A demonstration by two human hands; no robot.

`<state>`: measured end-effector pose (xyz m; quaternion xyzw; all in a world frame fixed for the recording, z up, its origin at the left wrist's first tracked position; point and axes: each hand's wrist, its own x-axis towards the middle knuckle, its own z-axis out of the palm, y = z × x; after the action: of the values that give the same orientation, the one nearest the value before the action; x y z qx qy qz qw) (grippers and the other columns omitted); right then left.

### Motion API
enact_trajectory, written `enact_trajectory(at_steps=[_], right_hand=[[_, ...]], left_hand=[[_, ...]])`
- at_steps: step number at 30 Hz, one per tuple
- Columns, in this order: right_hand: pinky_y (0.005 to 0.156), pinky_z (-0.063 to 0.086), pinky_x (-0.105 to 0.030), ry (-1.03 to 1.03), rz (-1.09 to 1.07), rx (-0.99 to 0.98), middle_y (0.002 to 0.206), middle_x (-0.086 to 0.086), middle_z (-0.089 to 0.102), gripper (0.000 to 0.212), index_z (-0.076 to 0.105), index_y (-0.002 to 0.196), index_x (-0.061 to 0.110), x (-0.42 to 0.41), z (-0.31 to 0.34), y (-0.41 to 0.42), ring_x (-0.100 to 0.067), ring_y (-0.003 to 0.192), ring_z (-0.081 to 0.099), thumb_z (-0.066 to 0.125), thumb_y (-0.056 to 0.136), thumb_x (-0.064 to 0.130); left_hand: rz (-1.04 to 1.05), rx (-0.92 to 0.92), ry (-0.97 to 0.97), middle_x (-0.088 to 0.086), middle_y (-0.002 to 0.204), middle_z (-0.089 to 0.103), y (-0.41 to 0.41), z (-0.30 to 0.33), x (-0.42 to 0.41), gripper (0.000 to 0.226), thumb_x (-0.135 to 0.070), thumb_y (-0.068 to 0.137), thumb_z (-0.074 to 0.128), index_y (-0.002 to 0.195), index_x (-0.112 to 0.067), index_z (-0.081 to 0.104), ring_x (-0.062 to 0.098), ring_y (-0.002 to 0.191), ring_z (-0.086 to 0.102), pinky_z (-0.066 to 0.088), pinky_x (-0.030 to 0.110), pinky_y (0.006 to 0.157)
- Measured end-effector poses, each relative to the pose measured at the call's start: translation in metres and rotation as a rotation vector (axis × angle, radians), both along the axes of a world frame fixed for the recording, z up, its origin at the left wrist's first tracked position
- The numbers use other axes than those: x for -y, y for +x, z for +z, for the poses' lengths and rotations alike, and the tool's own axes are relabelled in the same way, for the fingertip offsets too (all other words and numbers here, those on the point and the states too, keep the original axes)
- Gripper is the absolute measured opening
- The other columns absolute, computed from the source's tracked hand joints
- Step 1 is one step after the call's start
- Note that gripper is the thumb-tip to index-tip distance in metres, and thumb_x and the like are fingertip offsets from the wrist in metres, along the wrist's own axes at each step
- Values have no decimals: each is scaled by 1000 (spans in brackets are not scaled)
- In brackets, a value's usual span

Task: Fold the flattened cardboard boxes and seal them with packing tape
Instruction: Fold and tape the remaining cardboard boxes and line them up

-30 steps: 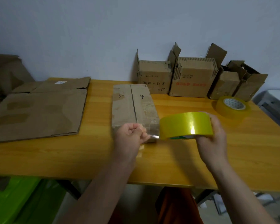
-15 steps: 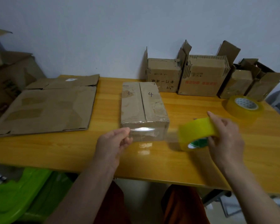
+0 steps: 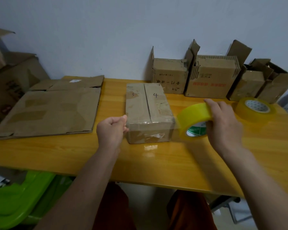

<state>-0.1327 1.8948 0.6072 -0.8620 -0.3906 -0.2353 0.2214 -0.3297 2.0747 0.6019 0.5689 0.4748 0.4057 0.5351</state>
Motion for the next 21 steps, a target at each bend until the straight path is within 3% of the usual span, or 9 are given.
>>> enact_trajectory(at_steps=[4, 7, 16, 21], right_hand=[[57, 35, -34, -40, -21, 49, 114, -19, 52, 60, 45, 137, 11, -1, -1, 3, -38, 103, 48, 63, 81, -4], [57, 33, -34, -54, -44, 61, 114, -19, 52, 62, 45, 136, 11, -2, -2, 4, -38, 102, 47, 66, 79, -4], [54, 28, -34, -165, -91, 113, 110, -20, 51, 52, 45, 134, 11, -10, 1, 6, -39, 100, 47, 60, 86, -1], [54, 28, -34, -207, -114, 119, 110, -18, 49, 54, 44, 135, 12, -18, 7, 6, -38, 101, 44, 57, 85, -5]], left_hand=[[25, 1, 24, -3, 61, 60, 6, -5, -1, 15, -16, 90, 66, 84, -4, 69, 5, 56, 58, 54, 26, 71], [39, 4, 34, -2, 61, 59, 8, -7, -1, 14, -15, 90, 65, 82, -3, 68, 3, 52, 56, 53, 23, 66], [82, 20, 1, 0, 68, 62, 5, -12, -1, 13, -15, 91, 65, 81, -7, 68, 10, 64, 61, 47, 20, 60], [89, -10, 24, 0, 63, 62, 8, -15, -10, 14, -16, 90, 66, 80, -6, 68, 12, 63, 60, 53, 28, 69]])
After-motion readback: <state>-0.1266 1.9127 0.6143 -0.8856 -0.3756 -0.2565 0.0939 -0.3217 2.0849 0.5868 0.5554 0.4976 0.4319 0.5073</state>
